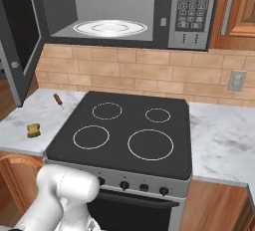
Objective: Place the sponge inside the microwave to prepare for sanitizing.
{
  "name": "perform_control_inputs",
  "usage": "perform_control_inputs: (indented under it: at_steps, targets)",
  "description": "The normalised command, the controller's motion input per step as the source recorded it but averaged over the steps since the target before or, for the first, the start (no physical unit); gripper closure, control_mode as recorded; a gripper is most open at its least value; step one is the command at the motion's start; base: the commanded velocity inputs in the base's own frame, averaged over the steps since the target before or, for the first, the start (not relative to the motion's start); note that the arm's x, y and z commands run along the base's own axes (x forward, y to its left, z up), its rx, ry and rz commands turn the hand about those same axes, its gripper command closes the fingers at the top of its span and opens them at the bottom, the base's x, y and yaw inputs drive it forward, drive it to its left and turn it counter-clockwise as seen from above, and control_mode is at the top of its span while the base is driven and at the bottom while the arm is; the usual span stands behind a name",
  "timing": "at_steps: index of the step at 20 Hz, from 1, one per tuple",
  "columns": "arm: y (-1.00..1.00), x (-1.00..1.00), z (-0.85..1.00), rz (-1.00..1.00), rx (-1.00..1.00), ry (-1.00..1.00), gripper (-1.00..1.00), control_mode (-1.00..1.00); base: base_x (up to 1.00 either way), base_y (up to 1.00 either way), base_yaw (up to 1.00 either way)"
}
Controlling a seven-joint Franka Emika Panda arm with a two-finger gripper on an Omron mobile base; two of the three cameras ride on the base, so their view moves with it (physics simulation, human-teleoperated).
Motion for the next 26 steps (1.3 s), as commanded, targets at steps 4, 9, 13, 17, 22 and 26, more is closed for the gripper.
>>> perform_control_inputs:
  at_steps: [4, 9, 13, 17, 22, 26]
  targets:
    - [0.01, -0.56, 0.50, 0.00, -0.05, -0.08, -1.00, -1.00, 0.00, 0.00, 0.00]
    - [-0.15, -0.94, 0.39, -0.01, 0.10, -0.13, -1.00, -1.00, 0.00, 0.00, 0.00]
    - [-0.98, -0.78, 0.00, -0.20, 0.43, -0.07, -1.00, -1.00, 0.00, 0.00, 0.00]
    - [-1.00, -0.17, 0.06, 0.16, 0.76, -0.04, -1.00, -1.00, 0.00, 0.00, 0.00]
    - [-0.89, 0.21, -0.03, 0.22, 0.93, 0.02, -1.00, -1.00, 0.00, 0.00, 0.00]
    - [-0.52, 0.81, -0.27, 0.19, 0.97, 0.20, -1.00, -1.00, 0.00, 0.00, 0.00]
